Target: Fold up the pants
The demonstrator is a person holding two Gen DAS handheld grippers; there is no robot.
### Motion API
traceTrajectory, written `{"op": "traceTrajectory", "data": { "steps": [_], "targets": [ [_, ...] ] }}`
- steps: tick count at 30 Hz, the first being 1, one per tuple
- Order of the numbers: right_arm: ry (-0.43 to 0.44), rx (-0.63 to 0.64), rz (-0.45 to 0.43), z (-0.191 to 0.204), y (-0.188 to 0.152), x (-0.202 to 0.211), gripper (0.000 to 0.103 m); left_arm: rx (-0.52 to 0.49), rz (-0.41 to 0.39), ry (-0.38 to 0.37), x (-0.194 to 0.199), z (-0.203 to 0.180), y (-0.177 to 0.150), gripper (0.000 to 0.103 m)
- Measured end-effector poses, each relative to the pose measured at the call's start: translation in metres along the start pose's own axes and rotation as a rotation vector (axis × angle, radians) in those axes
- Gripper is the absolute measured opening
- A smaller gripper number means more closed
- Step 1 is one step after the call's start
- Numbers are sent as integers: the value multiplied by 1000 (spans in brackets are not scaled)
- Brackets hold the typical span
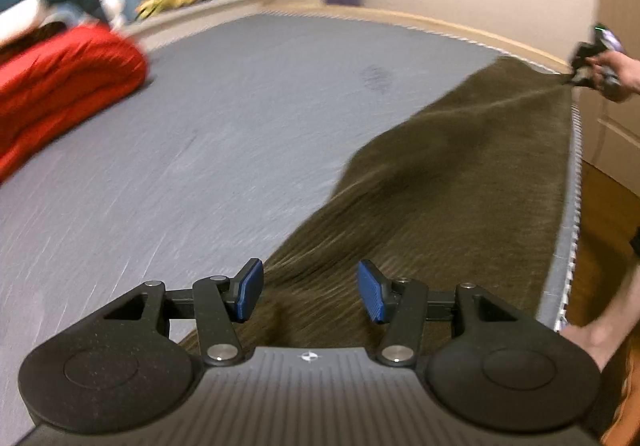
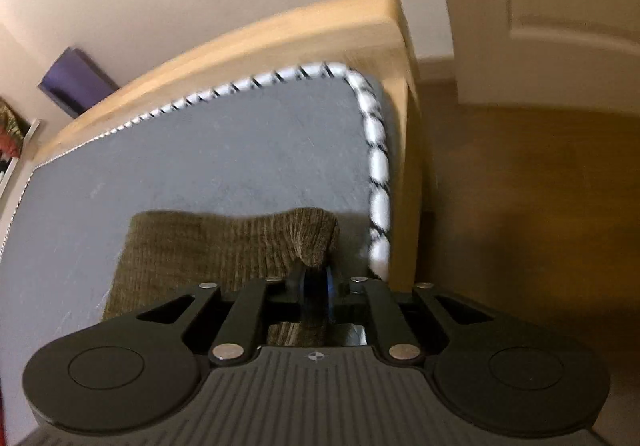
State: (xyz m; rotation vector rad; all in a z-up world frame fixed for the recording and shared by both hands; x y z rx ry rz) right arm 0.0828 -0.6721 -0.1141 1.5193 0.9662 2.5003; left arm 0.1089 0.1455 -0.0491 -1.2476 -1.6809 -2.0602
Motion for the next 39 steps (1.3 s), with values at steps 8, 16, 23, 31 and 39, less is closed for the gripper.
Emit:
{"op": "traceTrajectory", "data": {
  "steps": [8,16,23,31,39],
  "targets": [
    [-60,147,-251,48,13,53,39,127,306,25,-7,40,-63,16],
    [340,400,-164,157,-36,63,50,247,176,78,14,54,-41,38],
    [466,529,49,219,-107,23,53,612,129,227,16,121,-48,85],
    [211,557,54,242,-129,-22,8,773,196,139,-4,129,-67,74],
    [74,584,-64,236,-114,-49,0,650,110,156,28,121,-58,54]
  ]
}}
Point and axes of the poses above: each gripper's, at about its wrist camera, not at the fingertips, and x roughly against the way its jaws point, z to its left, y to its top, the point moved 9 cm from there along -x, roughly the way its jaws point, and after that the axes turned 7 degrees about x, right-handed, at the moved point
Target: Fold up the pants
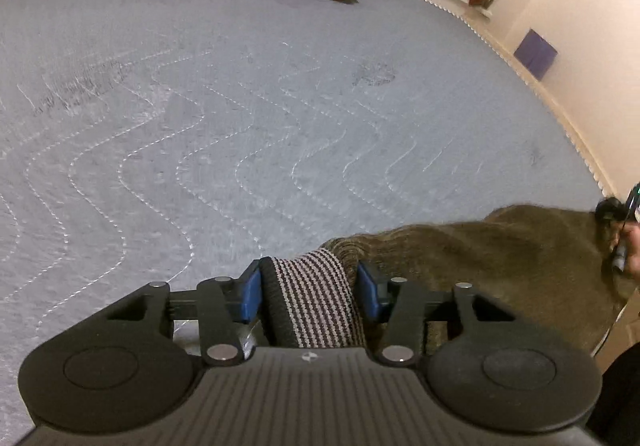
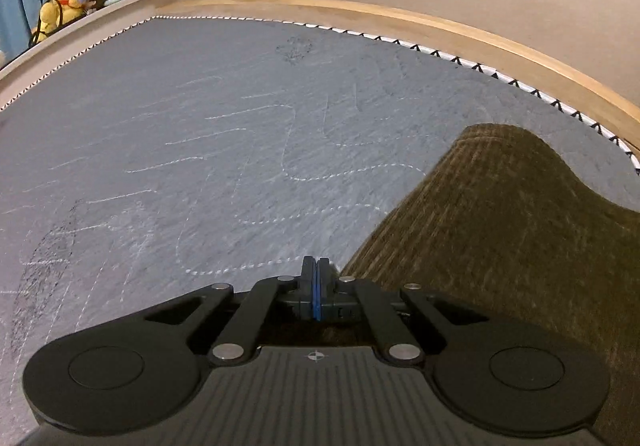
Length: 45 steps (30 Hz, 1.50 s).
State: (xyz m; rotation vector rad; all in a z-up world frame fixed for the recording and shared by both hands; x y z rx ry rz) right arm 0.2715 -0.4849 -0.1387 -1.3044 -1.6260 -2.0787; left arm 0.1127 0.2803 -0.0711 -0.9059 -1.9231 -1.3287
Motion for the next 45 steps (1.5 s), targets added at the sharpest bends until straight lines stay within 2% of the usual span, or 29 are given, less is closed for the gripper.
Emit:
{"op": "traceTrajectory", "data": {
  "steps": [2,3,5,7,8,9,11,13,14,16,17,18,19,20,21,22,25,28,30,31,33,35,39,42,45],
  "targets": [
    [43,-28,-22,2,4,-2,0,-77,41,73,-13,-3,-11,56],
    [97,-41,-33,6,9,1,3,-101,43,96,-14,-5,-12,58],
    [204,-31,-68,17,20,14,4,-103,32,113,-8,-7,-7,62],
    [338,63,-128,32,30,36,19,-125,-36,151,6,-10,-1,62],
    [378,124,-163,38,32,50,35,-149,-89,176,17,-15,4,61],
    [407,185,-195,44,32,63,42,-177,-140,178,28,-23,9,61],
    [516,286,-198,57,25,88,42,-201,-165,92,37,-43,11,61],
    [649,379,-164,73,10,106,41,-259,-142,15,39,-62,1,61],
    [694,436,-145,80,1,114,38,-306,-122,-4,37,-70,-7,61],
    [752,542,-80,94,-21,117,26,-407,-49,-33,29,-80,-27,58],
    [751,578,-42,98,-30,113,19,-435,7,-38,24,-80,-40,53],
    [709,618,-6,99,-39,103,16,-450,89,-24,16,-73,-55,47],
    [653,646,14,99,-45,93,10,-475,153,3,10,-64,-70,45],
    [591,670,23,97,-49,81,0,-536,162,21,9,-61,-81,45],
    [563,679,14,97,-51,73,0,-592,149,23,15,-64,-87,44],
    [556,661,5,98,-49,69,0,-586,168,24,18,-63,-92,43],
    [432,669,-29,102,-47,56,0,-614,175,57,25,-66,-97,44],
    [348,736,-83,107,-55,58,0,-654,162,91,28,-74,-99,44],
    [337,714,-94,109,-53,68,0,-664,132,81,28,-77,-89,49],
    [341,689,-112,106,-51,71,5,-652,111,58,30,-82,-83,50],
    [340,629,-167,97,-36,83,24,-629,48,3,38,-95,-71,56],
    [364,552,-216,81,-23,103,34,-619,-8,-41,41,-112,-60,56],
    [363,444,-256,31,-9,126,37,-553,-98,-160,26,-148,-42,56],
    [288,355,-239,-23,-4,122,37,-624,-109,-133,2,-177,-37,54],
    [204,221,-208,-88,0,108,37,-631,-123,-234,-13,-221,-35,47]
  ]
}}
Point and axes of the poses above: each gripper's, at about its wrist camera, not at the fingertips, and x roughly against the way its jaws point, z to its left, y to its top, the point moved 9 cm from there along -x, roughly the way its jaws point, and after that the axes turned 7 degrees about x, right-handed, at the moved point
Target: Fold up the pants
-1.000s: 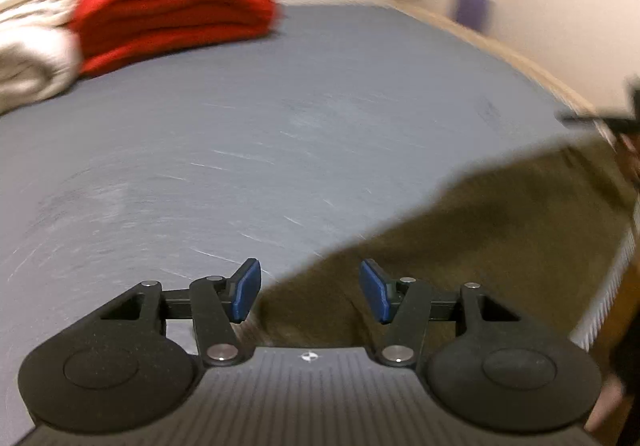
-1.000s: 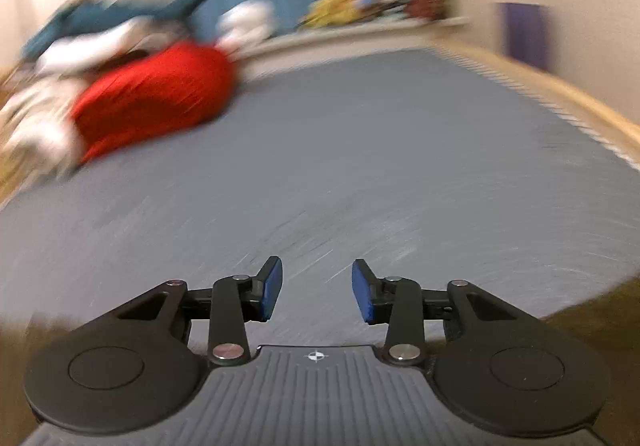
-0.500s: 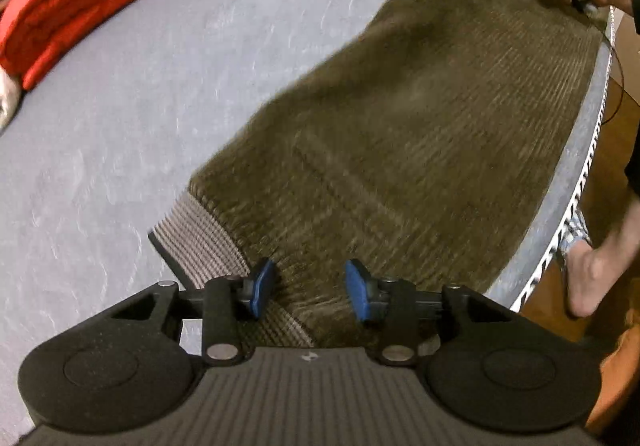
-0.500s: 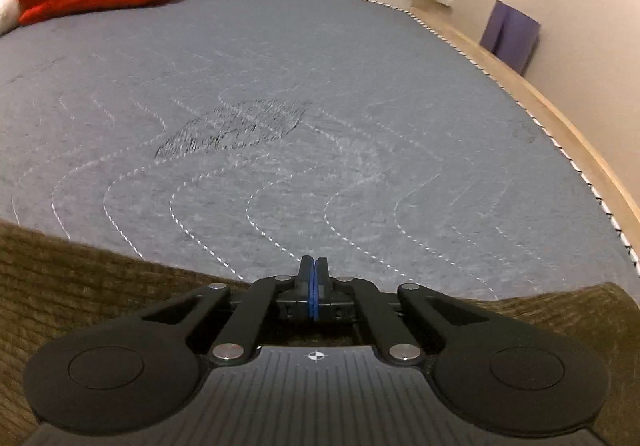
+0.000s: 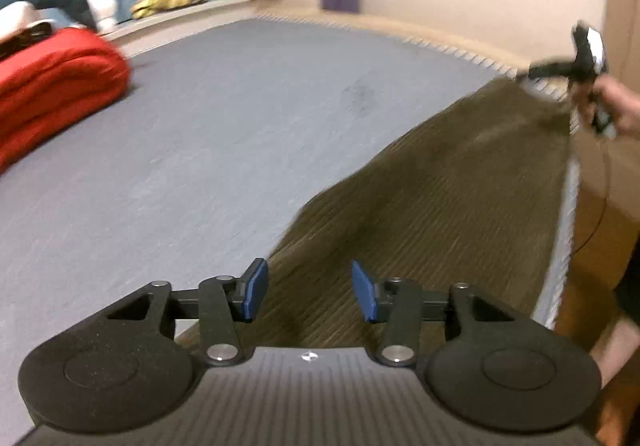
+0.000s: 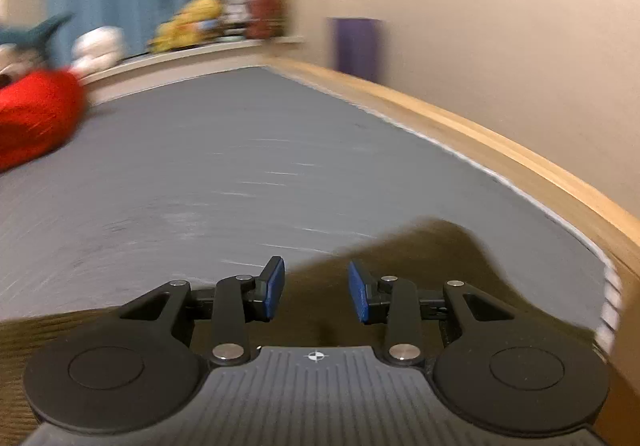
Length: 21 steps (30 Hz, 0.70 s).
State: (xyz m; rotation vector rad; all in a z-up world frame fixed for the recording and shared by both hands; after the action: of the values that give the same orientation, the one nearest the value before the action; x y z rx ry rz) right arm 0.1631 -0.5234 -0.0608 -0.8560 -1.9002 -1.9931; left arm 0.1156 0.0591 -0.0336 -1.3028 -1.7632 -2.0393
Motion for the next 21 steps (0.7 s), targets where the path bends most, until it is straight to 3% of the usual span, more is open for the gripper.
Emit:
{"op": "traceTrajectory", "data": {
  "steps": [2,5,7,8,9,10,11,12,13,16,21],
  "targets": [
    [-37,-90,29,-39,-10,0,37,-4,5,-35,-22,-15,6,44],
    [-118,-185,114,-100,-42,-14,37,-50,35,-29,-56,-29,9,42],
    [-188,-267,169,-143,-66,-22,21,-15,125,75,-87,-12,-1,42],
    [-165,-348,152,-160,-70,-20,9,14,182,172,-101,3,-9,42],
    [-155,-411,139,-172,-71,-17,10,44,218,224,-110,15,-14,42],
    [-183,-444,119,-181,-71,-9,16,79,225,221,-113,21,-15,42],
    [-265,-451,102,-191,-67,-4,36,110,216,210,-113,23,-11,43],
    [-331,-454,74,-201,-65,7,43,133,200,209,-112,24,-7,43],
    [-318,-486,53,-205,-63,9,43,144,186,209,-109,24,-4,44],
    [-133,-643,81,-201,-68,-2,42,147,152,208,-105,23,7,53],
    [-29,-727,151,-187,-82,-15,46,155,159,209,-105,22,6,54]
  ]
}}
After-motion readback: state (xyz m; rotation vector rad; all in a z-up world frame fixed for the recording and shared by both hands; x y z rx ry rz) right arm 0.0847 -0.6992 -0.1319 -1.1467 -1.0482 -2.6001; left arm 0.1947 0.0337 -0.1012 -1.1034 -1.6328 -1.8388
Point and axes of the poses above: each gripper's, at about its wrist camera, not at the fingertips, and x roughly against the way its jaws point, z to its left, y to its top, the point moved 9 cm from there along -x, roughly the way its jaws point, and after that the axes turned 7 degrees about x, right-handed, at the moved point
